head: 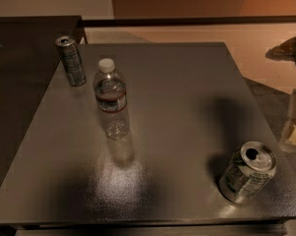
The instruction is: Move 7up can near water bottle
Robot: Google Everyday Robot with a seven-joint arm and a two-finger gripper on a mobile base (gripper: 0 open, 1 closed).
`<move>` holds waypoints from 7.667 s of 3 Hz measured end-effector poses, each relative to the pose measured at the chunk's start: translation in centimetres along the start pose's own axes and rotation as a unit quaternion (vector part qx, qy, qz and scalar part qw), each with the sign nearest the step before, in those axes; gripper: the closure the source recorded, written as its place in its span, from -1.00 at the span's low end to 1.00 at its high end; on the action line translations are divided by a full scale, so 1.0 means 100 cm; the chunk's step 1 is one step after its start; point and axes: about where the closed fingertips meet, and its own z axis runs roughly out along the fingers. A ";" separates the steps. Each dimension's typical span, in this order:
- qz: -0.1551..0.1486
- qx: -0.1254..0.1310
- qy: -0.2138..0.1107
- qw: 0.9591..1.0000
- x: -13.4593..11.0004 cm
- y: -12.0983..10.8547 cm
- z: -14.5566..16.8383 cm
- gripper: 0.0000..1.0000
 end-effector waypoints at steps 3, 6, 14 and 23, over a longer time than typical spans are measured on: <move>-0.020 -0.053 -0.085 0.995 0.011 0.077 0.013 -1.00; -0.032 -0.095 -0.144 0.984 -0.021 0.115 0.050 -0.63; -0.001 -0.104 -0.191 0.976 -0.153 0.017 0.048 1.00; -0.052 -0.113 -0.179 0.976 -0.216 0.012 0.118 -1.00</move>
Offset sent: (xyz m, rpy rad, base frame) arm -0.0886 -0.0020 -0.0341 0.1716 0.1134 0.1044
